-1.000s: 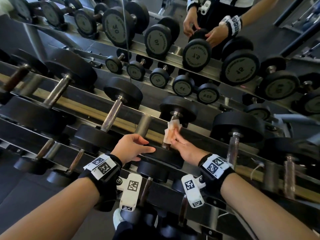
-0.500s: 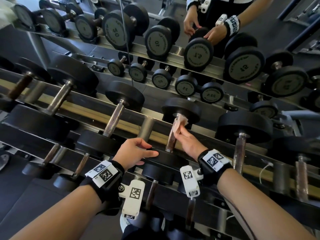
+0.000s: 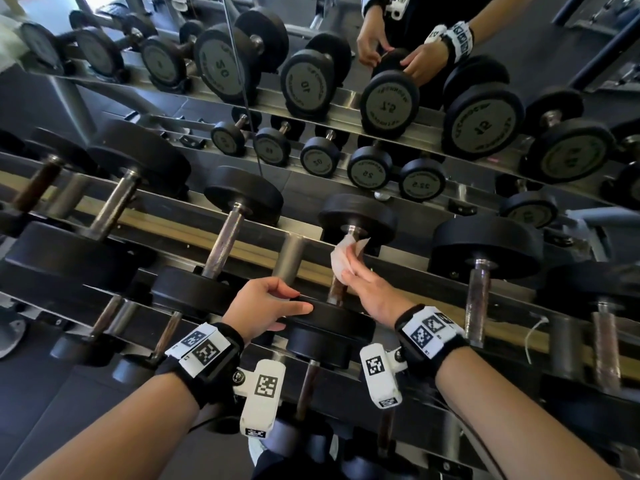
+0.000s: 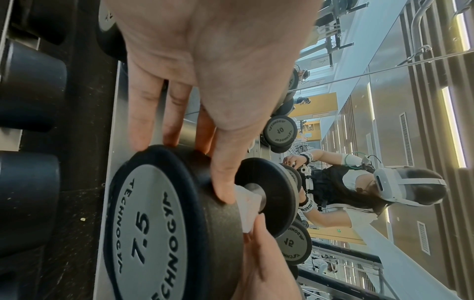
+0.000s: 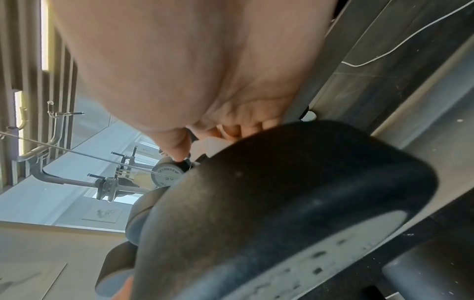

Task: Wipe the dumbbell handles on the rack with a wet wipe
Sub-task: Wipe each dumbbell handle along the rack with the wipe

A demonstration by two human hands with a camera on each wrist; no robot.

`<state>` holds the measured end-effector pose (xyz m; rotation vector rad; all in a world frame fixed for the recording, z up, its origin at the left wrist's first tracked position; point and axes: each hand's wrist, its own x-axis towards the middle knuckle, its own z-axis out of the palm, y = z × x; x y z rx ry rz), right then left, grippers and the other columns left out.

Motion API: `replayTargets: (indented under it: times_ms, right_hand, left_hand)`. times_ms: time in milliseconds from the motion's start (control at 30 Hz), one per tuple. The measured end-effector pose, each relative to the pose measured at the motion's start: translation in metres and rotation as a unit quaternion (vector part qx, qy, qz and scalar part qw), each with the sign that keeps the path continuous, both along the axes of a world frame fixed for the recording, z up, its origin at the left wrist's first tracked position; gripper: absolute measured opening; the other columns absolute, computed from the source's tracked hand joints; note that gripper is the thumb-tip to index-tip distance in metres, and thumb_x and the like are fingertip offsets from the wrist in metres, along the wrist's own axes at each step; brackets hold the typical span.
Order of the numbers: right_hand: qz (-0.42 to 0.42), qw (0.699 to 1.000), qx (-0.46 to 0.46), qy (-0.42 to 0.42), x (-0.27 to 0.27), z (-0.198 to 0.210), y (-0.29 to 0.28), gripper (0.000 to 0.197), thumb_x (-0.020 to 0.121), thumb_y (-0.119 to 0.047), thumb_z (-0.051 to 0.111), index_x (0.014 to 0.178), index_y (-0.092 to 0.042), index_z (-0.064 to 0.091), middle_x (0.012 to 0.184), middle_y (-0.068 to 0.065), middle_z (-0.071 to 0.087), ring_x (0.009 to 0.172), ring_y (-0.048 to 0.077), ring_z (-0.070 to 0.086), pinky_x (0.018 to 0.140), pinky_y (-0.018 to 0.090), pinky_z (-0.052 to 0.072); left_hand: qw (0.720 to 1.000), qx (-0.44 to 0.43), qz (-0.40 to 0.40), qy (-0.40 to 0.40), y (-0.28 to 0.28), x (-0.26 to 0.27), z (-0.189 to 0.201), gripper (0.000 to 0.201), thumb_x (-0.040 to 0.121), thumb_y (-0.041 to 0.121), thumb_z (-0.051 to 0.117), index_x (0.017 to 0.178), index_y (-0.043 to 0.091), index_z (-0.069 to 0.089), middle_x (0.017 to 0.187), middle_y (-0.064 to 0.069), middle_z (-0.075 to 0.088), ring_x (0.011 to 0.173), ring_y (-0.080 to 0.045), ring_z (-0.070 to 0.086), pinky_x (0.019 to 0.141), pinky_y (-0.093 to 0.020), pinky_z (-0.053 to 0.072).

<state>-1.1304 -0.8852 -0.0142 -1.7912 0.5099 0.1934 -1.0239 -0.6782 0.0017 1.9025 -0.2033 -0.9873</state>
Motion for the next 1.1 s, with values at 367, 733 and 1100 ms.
replayTargets:
  times_ms: [367, 733, 1100]
  right_hand:
    - [-0.016, 0.992, -0.122, 0.026, -0.030, 0.022, -0.009, 0.041, 0.090, -0.026, 0.068, 0.131, -0.025, 0.063, 0.123, -0.005, 0.068, 0.111, 0.011, 0.063, 0.095, 0.024, 0.046]
    - [-0.191, 0.975, -0.109, -0.012, 0.001, 0.006, -0.023, 0.041, 0.077, -0.013, 0.082, 0.114, -0.018, 0.064, 0.107, 0.000, 0.066, 0.102, 0.018, 0.063, 0.088, 0.027, 0.047]
    - [-0.138, 0.989, -0.059, -0.009, 0.003, -0.022, -0.011, 0.041, 0.089, -0.009, 0.069, 0.128, -0.003, 0.061, 0.109, 0.005, 0.074, 0.107, 0.019, 0.068, 0.100, 0.034, 0.050]
  left_hand:
    - [1.000, -0.007, 0.005, 0.007, 0.000, 0.002, -0.003, 0.033, 0.063, 0.024, 0.092, 0.084, 0.014, 0.069, 0.097, -0.009, 0.074, 0.092, -0.018, 0.072, 0.073, -0.036, 0.062]
    - [1.000, -0.013, 0.016, 0.009, 0.002, 0.002, -0.009, 0.036, 0.062, 0.027, 0.093, 0.086, 0.014, 0.070, 0.097, -0.002, 0.074, 0.091, -0.014, 0.072, 0.073, -0.032, 0.062]
    - [1.000, -0.017, 0.013, 0.006, 0.002, 0.002, -0.010, 0.033, 0.062, 0.028, 0.093, 0.082, 0.019, 0.069, 0.099, -0.002, 0.074, 0.093, -0.016, 0.072, 0.075, -0.035, 0.062]
